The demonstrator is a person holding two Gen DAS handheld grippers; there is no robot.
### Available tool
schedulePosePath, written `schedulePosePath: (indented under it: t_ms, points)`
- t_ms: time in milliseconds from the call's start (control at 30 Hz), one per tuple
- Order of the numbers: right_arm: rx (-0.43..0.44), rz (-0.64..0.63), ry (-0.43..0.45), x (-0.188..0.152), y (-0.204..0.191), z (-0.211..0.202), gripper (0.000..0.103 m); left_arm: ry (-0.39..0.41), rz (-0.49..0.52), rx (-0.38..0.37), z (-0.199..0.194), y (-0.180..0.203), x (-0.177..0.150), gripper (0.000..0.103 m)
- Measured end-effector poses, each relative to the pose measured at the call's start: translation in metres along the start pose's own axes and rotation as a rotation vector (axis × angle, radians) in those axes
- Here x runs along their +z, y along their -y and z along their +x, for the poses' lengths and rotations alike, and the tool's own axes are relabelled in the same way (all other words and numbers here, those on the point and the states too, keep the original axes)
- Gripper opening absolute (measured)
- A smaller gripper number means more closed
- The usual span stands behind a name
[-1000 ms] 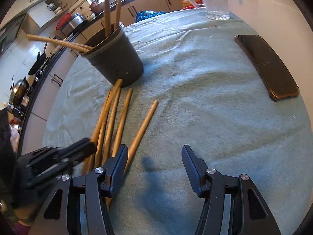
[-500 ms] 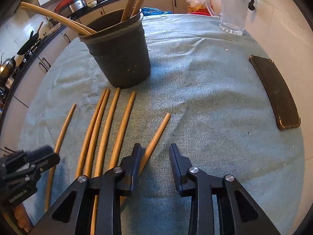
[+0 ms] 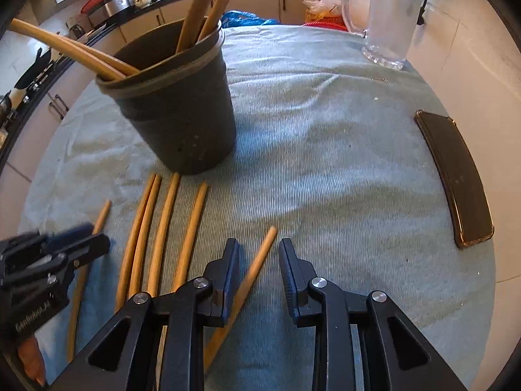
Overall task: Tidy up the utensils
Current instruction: 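Close the right gripper on a chopstick while the left gripper lifts its chopstick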
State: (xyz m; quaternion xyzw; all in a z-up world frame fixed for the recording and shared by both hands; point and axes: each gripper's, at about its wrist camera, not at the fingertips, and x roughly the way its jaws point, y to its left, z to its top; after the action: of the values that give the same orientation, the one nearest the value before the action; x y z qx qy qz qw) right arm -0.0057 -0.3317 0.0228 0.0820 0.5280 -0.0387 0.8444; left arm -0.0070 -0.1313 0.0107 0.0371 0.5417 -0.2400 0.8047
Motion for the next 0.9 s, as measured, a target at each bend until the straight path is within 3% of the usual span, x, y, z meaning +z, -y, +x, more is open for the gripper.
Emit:
schedulePosePath:
  t_ms: [33,133,467,667,900]
  points:
    - [-0.011,-0.005,0.011,0.000,-0.003,0.000,0.015,0.008,-0.015,-0.009,-0.002,-0.001,-0.001,0.006]
    - [0.038,0.002,0.029,0.000,-0.004,-0.001,0.007,0.031,-0.033,-0.001,-0.013,-0.003,-0.004,0.006]
    - [0.164,0.068,0.222,-0.010,0.017,-0.076,0.006,0.258,0.021,0.035,-0.105,0.019,-0.014,0.006]
    - [0.166,0.059,0.351,-0.029,0.021,-0.128,0.006,0.351,0.052,0.041,-0.151,0.034,-0.039,0.006]
    - [0.167,0.025,0.431,-0.050,0.022,-0.169,0.006,0.435,0.110,0.098,-0.185,0.052,-0.066,0.006]
